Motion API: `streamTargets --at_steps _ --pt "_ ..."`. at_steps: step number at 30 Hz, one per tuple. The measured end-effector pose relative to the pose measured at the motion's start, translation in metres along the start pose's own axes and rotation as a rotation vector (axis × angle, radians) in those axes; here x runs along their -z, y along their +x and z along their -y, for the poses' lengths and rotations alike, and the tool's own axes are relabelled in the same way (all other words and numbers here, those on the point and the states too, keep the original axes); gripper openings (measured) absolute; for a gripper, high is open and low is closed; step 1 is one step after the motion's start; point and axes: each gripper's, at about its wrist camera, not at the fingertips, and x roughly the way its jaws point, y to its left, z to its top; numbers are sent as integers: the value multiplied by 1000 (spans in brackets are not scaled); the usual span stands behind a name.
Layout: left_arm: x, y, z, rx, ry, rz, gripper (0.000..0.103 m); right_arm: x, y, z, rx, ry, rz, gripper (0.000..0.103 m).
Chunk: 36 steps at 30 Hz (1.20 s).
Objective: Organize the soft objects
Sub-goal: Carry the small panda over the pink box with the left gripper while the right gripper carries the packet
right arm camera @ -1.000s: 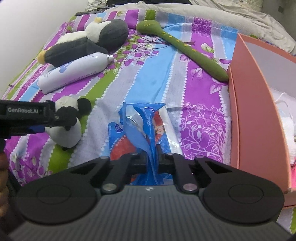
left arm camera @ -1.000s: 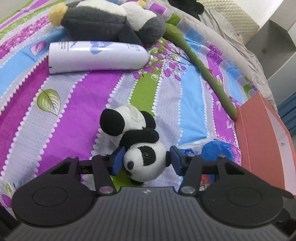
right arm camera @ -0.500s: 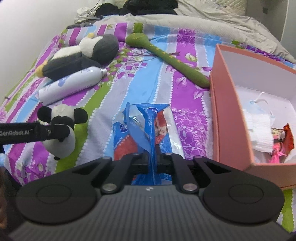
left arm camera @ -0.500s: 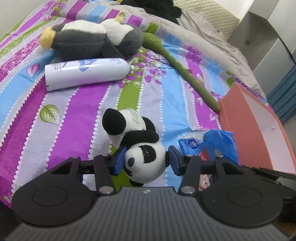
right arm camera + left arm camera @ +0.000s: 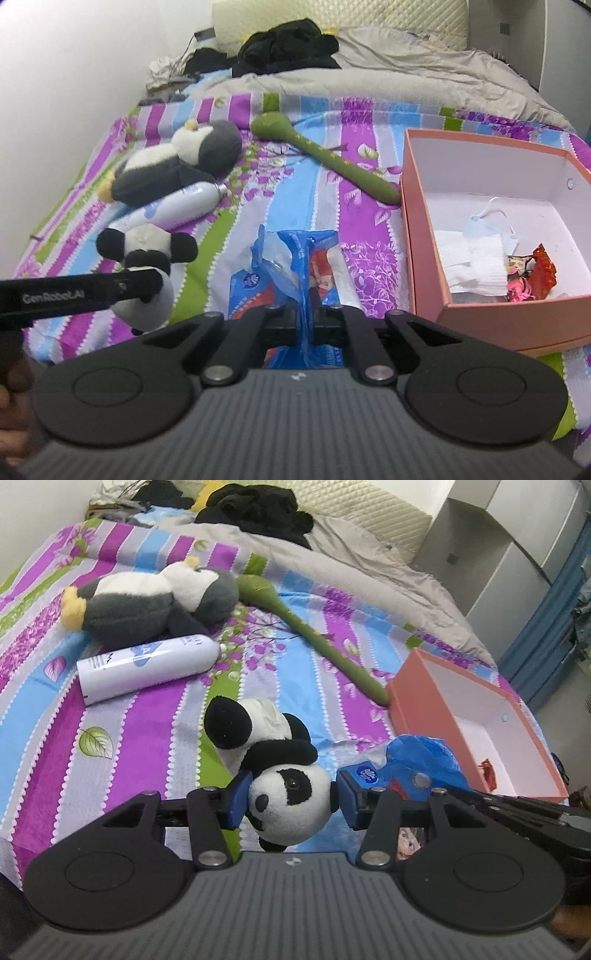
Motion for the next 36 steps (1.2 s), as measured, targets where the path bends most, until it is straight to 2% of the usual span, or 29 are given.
streamTargets --at_steps 9,19,29,36 --pt "4 -25 29 42 62 15 56 4 -33 1 10 14 50 6" --pt "4 -38 68 110 131 18 56 4 -69 21 72 42 119 6" --pt "6 -33 126 214 223 3 56 16 -108 66 183 142 167 6" --pt "4 -15 166 280 278 -39 56 14 -122 94 242 191 184 6"
